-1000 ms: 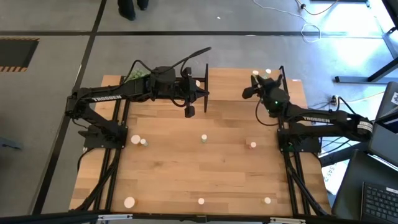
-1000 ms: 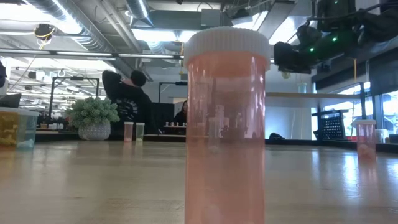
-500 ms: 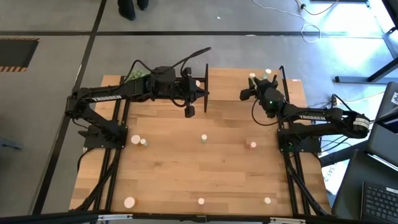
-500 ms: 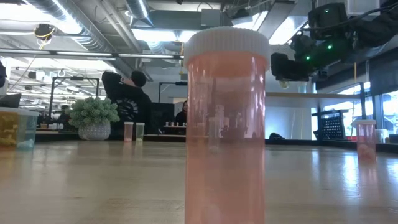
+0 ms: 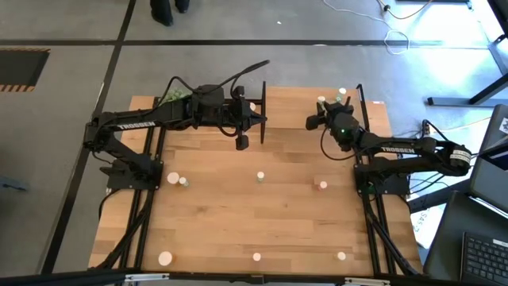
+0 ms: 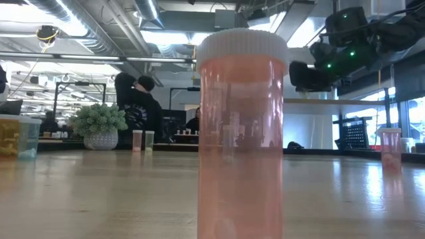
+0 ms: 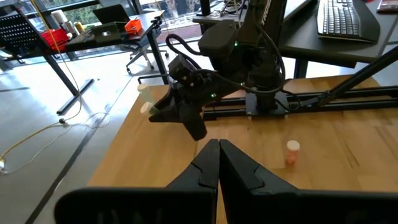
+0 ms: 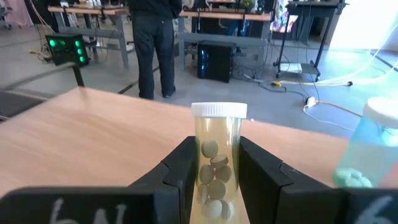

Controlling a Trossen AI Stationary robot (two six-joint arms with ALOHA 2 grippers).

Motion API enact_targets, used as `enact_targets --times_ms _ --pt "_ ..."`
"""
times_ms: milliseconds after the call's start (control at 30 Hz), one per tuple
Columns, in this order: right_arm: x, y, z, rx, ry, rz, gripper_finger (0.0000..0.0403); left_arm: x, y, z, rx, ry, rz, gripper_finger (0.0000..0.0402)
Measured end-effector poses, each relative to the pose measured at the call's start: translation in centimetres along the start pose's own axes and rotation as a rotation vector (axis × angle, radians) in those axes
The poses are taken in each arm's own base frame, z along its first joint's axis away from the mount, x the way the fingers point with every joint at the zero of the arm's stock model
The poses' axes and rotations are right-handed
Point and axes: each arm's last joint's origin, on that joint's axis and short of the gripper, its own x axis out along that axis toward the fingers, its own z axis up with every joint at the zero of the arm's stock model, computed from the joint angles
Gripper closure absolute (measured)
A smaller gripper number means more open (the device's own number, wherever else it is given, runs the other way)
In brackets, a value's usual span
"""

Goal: Pick and place medicine bottles onto shelf by color
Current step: Put the middle yellow pill bottle on the shelf

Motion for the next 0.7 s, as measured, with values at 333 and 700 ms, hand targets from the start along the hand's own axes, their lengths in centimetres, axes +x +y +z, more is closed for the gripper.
enact_targets --times_ms 333,700 --pt "0.45 0.36 -0.39 -0.005 -0.001 0.000 0.0298 0.00 0.01 0.00 0.000 0.000 0.000 0.0401" --pt "0.77 0.89 -0.41 -0.005 -0.035 0.013 0.0298 0.00 0.01 0.00 0.001 0.000 0.001 0.0401"
